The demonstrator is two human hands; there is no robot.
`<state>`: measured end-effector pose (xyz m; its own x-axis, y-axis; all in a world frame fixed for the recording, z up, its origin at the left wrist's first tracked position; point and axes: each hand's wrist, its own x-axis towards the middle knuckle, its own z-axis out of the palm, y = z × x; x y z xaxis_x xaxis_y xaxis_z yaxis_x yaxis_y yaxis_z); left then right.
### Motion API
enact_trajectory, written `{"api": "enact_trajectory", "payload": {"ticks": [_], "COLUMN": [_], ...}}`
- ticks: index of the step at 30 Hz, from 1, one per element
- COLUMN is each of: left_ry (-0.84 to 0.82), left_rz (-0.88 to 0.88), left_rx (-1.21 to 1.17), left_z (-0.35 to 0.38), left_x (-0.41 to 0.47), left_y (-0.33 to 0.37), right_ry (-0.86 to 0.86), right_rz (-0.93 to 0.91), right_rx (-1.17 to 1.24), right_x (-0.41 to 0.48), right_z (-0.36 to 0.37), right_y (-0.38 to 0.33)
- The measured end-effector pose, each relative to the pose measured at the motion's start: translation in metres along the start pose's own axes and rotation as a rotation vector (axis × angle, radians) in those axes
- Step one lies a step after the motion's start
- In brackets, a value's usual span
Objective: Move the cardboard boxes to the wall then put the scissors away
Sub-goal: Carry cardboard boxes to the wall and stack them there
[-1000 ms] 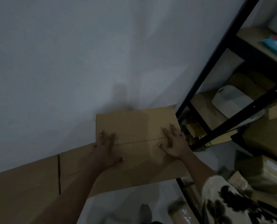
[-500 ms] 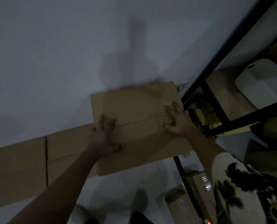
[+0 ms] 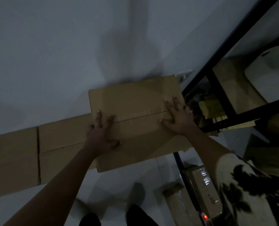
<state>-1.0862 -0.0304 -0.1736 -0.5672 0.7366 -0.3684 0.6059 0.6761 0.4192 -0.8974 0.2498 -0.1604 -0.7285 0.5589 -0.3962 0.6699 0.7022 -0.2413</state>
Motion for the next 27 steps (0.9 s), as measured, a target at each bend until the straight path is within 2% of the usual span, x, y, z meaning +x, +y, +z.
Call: {"api": "enact_trajectory", "payload": {"ticks": [5,7,9,11,13,17,21,23,27], "left_ry": [0.023,0.03,0.046,0.095,0.143,0.118,0.07,0.073,0.097], "left_rz": [-0.067,-0.086,-0.106,-0.117,-0.086,0.108,0.286,0.325,0.29], "left_rx": [0.046,0.035,0.035,0.019,0.011,0.105,0.192,0.233,0.215], "left_z": [-0.003,-0.003,0.0,0.004,0.009,0.031,0.052,0.057,0.065], "left_x": [-0.006,-0.008,-0.013,-0.018,-0.026,-0.051,-0.083,-0.091,-0.093], "left_y": [0.012,0.014,0.017,0.022,0.027,0.022,0.004,0.0,0.005], "right_ry": [0.079,0.066,0.041,0.044,0.051,0.04,0.036,0.038,0.019], "right_rz": [-0.038,-0.113,-0.273,-0.467,-0.58,-0.527,-0.38,-0.336,-0.266], "right_rx": [-0.184,-0.169,-0.186,-0.302,-0.391,-0.488,-0.569,-0.597,-0.585], "right_x": [-0.015,-0.024,-0.034,-0.045,-0.056,-0.068,-0.073,-0.077,-0.08], "right_z": [0.018,0.03,0.041,0.052,0.061,0.071,0.073,0.078,0.083], "right_y": [-0.016,-0.026,-0.036,-0.043,-0.05,-0.062,-0.073,-0.077,-0.079]}}
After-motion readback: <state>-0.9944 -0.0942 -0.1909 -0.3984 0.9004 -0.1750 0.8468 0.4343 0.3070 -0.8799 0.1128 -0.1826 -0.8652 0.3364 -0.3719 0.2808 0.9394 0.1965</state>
